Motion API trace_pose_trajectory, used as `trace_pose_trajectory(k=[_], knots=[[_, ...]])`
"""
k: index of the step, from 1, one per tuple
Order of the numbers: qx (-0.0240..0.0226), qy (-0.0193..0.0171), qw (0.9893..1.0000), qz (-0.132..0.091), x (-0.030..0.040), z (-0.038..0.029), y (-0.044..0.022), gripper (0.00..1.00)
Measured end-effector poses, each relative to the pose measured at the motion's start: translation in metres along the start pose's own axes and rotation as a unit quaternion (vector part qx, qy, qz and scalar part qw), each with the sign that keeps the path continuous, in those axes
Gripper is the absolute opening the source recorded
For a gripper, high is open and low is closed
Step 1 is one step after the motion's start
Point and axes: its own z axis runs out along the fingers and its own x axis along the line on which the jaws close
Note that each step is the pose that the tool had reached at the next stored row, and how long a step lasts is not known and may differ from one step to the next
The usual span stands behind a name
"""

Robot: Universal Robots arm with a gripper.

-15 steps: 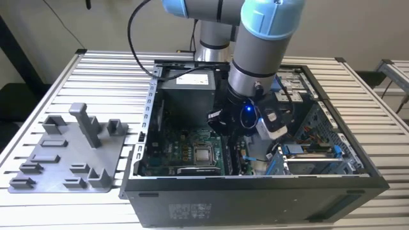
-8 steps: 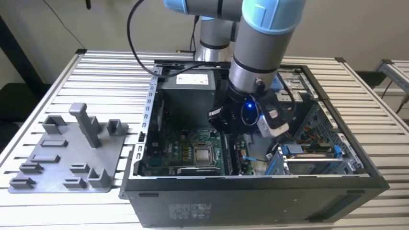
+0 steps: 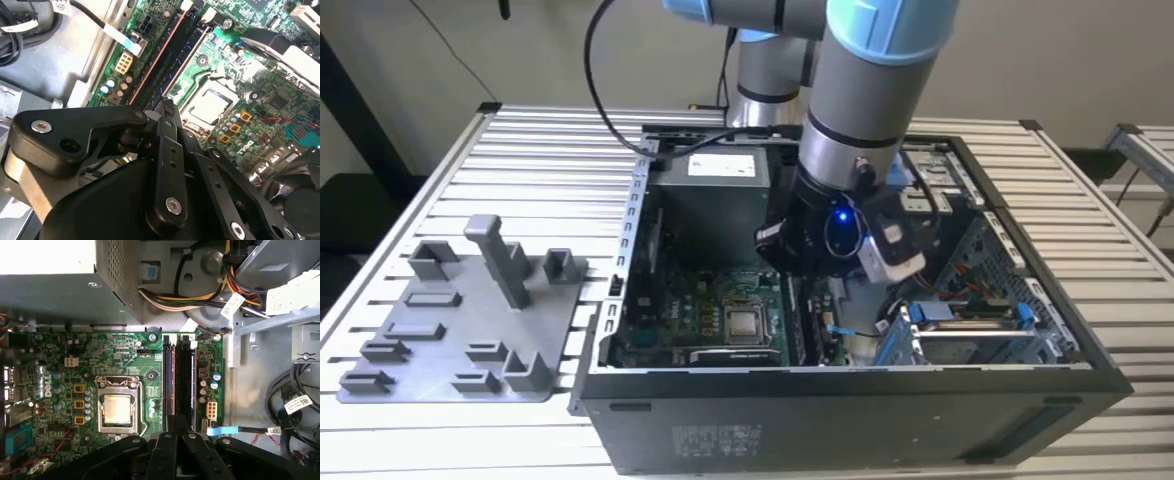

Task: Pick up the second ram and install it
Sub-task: 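Insert the second ram into the second slot, then press down the second ram until it locks into place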

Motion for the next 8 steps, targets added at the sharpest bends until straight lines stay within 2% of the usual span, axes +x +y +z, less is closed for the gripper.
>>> trace_pose_trajectory(k=[8], knots=[[0.0,0.0,1.0,0.0,0.0001,-0.0044,0.0001,0.11]])
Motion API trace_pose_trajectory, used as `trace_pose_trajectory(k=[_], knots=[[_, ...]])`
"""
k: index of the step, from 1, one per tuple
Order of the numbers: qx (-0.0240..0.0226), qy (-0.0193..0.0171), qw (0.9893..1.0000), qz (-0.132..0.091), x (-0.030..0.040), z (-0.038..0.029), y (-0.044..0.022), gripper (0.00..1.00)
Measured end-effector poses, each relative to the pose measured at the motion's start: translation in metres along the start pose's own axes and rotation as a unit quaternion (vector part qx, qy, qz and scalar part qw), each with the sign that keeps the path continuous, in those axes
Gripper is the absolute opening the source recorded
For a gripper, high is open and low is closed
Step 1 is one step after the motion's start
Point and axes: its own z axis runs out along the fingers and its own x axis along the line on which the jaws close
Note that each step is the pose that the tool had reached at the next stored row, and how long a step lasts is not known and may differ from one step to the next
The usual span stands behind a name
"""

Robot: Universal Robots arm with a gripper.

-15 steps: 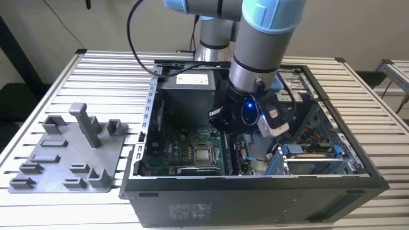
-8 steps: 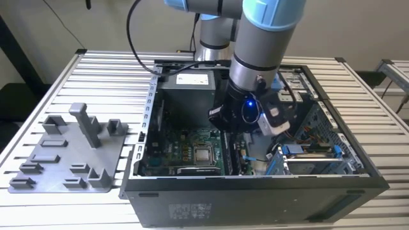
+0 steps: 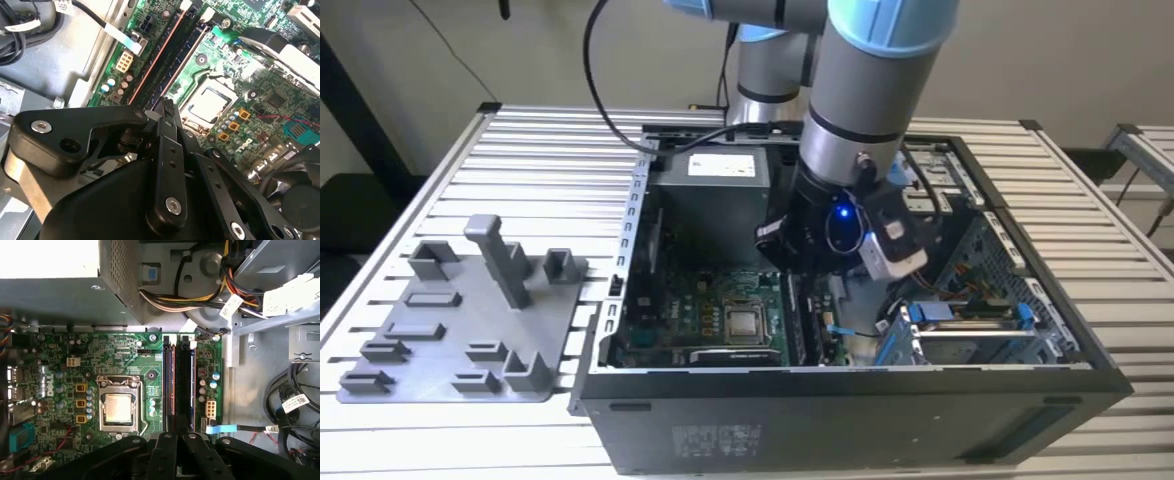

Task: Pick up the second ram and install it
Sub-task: 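Press down the second ram until it locks into place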

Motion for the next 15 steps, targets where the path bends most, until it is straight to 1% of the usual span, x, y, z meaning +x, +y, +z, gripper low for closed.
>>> trace_pose_trajectory(k=[15], knots=[[0.0,0.0,1.0,0.0,0.0001,-0.0081,0.0002,0.11]])
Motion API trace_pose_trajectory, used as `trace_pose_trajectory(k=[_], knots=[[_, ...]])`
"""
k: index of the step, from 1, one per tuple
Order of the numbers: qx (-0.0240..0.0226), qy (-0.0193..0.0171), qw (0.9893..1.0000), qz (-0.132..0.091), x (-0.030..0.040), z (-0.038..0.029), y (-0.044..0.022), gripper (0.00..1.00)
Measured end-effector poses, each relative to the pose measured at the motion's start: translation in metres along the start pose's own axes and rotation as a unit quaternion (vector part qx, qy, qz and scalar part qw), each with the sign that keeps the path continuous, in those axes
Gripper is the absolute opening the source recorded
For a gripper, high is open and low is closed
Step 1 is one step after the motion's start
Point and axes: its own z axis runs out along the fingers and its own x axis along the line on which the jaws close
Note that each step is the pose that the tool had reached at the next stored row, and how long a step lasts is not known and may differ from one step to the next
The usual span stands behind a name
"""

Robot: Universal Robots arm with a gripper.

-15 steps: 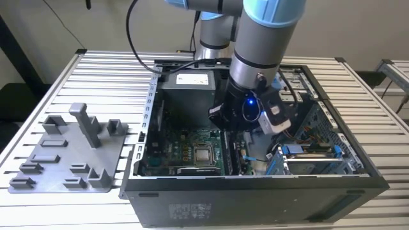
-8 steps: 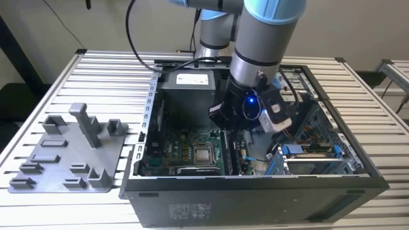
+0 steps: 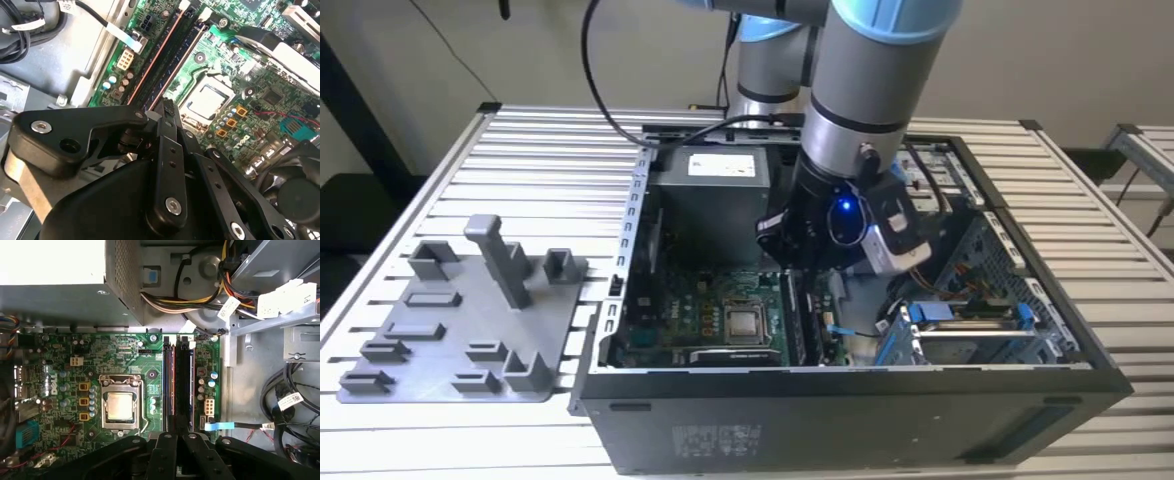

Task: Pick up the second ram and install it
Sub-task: 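Press down the second ram until it locks into place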

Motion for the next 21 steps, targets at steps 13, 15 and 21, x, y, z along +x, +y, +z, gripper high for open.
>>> trace_pose_trajectory(k=[13,15,21], knots=[[0.0011,0.0014,0.9984,-0.057,0.0005,-0.0014,0.0,0.11],[0.0014,0.0019,0.9972,-0.075,0.0005,-0.0013,0.0,0.11],[0.0025,0.0032,0.9916,-0.13,0.0004,-0.0013,0.0,0.11]])
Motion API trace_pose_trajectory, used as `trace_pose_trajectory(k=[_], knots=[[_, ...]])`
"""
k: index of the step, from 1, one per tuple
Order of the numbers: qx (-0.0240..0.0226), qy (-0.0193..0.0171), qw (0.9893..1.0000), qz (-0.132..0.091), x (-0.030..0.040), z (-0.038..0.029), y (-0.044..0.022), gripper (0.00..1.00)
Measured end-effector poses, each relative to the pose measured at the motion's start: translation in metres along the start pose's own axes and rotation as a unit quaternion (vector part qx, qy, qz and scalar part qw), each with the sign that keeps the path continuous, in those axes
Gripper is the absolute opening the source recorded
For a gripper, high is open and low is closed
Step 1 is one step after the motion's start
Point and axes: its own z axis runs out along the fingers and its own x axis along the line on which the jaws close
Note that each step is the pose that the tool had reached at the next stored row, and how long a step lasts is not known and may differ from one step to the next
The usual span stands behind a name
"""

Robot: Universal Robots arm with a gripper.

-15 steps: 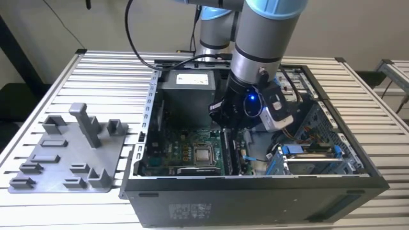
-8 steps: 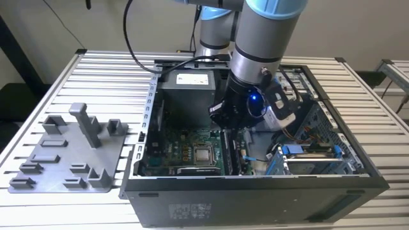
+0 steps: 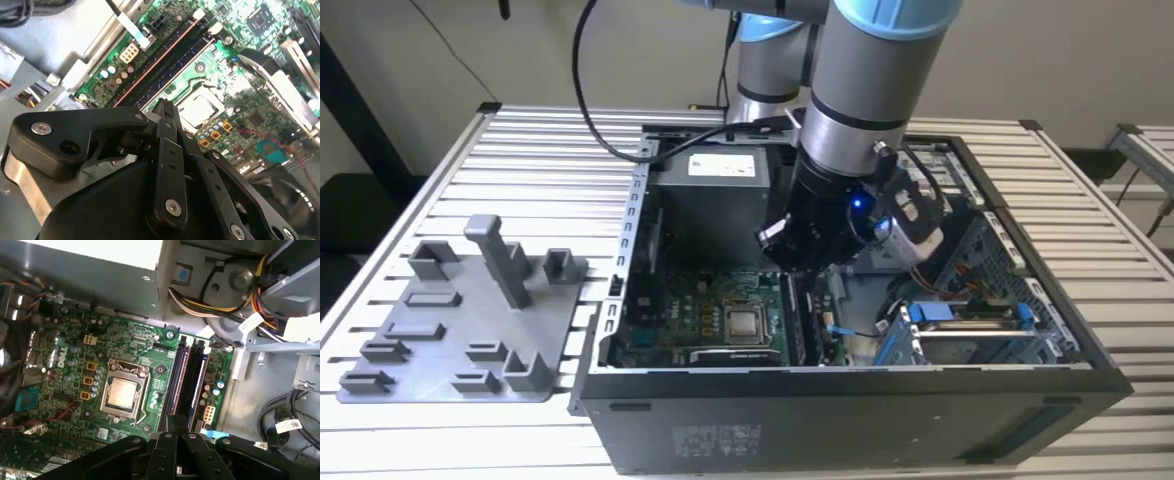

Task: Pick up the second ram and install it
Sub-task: 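Press down the second ram until it locks into place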

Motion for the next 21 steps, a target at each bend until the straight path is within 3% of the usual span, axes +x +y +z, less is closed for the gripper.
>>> trace_pose_trajectory(k=[3,6,11,16,19,21], knots=[[0.0005,0.0006,0.9996,-0.027,0.0,0.0003,0.0,0.11],[0.001,0.0013,0.9985,-0.054,0.0,0.0009,0.0,0.11],[0.0019,0.0025,0.995,-0.1,0.0,0.0018,-0.0001,0.11],[0.0028,0.0036,0.9895,-0.144,-0.0001,0.0036,-0.0001,0.11],[0.0032,0.0042,0.9852,-0.171,-0.0001,0.0051,-0.0001,0.11],[0.0036,0.0047,0.9818,-0.19,-0.0001,0.0059,-0.0001,0.11]])
